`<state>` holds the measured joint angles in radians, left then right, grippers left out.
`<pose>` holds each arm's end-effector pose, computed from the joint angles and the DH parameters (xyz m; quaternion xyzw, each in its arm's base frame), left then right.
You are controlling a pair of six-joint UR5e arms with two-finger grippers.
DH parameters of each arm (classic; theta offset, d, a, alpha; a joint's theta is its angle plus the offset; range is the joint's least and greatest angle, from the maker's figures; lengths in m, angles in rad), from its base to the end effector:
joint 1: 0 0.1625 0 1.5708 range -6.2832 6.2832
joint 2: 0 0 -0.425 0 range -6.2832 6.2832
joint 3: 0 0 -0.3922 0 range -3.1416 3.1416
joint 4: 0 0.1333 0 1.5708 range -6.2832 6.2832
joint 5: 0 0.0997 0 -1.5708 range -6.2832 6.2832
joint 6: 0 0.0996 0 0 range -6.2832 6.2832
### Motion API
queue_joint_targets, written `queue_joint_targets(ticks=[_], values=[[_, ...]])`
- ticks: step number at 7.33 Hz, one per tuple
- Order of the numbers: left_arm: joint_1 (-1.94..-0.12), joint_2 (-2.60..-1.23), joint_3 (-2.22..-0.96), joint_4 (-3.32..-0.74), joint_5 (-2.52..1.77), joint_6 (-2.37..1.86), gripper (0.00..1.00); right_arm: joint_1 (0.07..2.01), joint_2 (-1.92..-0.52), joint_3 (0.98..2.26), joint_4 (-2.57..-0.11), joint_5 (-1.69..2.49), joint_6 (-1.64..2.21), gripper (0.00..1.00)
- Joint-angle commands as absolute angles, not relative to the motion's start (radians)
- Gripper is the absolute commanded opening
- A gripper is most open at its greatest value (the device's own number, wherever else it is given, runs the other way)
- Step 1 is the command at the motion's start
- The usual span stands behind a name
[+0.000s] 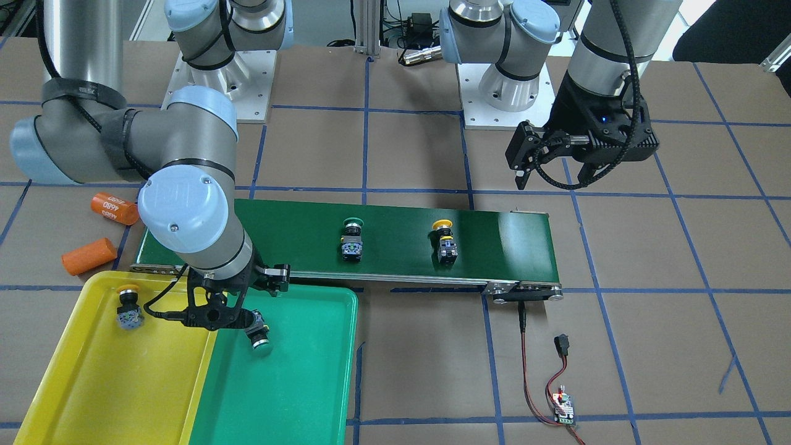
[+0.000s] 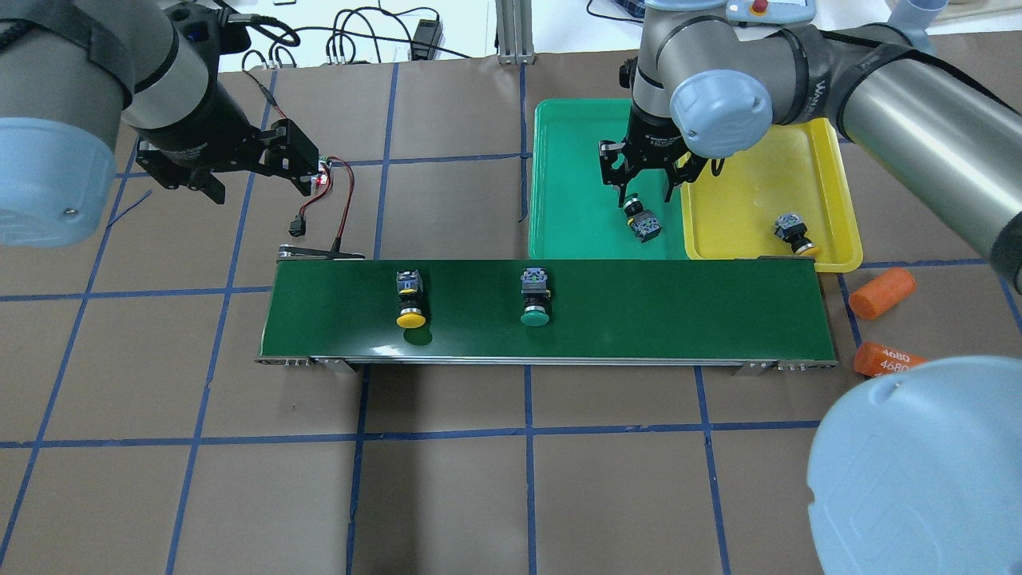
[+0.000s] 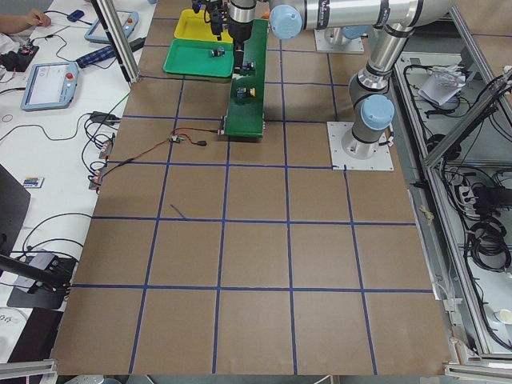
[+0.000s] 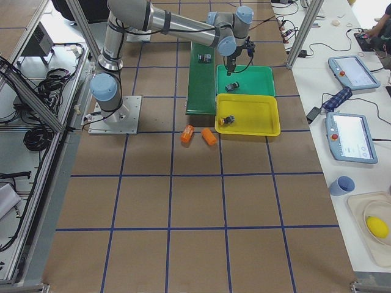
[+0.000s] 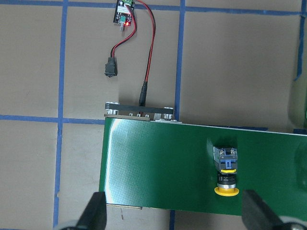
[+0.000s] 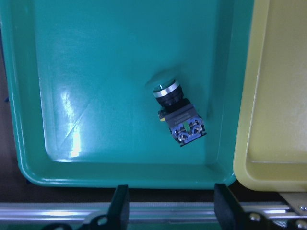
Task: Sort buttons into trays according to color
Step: 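Drop the green button into the green tray with the right gripper, then lower the right gripper onto the next green button on the belt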
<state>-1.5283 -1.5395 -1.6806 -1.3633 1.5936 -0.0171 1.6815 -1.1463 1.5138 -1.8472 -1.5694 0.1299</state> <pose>-0.1101 -0.4945 0.4706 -0.0305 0.9974 -0.0643 0.0122 0.2024 -0.6127 0.3006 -0.0096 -0.9989 -0.0453 0.0048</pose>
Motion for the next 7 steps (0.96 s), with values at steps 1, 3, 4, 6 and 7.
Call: queue_joint_targets(ticks=[1,3,4,6,7], values=[[-1.535,-1.551,-1.707,-1.364,1.621,-0.034,1.0,1.669,-1.301,1.677,-1.842,-1.574,0.033,0.68],[-1.539,-1.481,-1.761,-1.368,1.629,-0.041,1.0,1.616,-1.441,1.864,-1.885,-1.58,-0.055,0.67],[-1.539,-1.474,-1.773,-1.371,1.631,-0.046,1.0,1.576,-1.477,1.937,-1.923,-1.58,-0.11,0.65],[-1.531,-1.517,-1.757,-1.365,1.638,-0.038,1.0,1.523,-1.52,2.018,-1.976,-1.577,-0.135,0.65],[-1.525,-1.503,-1.767,-1.37,1.64,-0.038,1.0,1.523,-1.52,2.02,-1.977,-1.569,-0.137,0.65]])
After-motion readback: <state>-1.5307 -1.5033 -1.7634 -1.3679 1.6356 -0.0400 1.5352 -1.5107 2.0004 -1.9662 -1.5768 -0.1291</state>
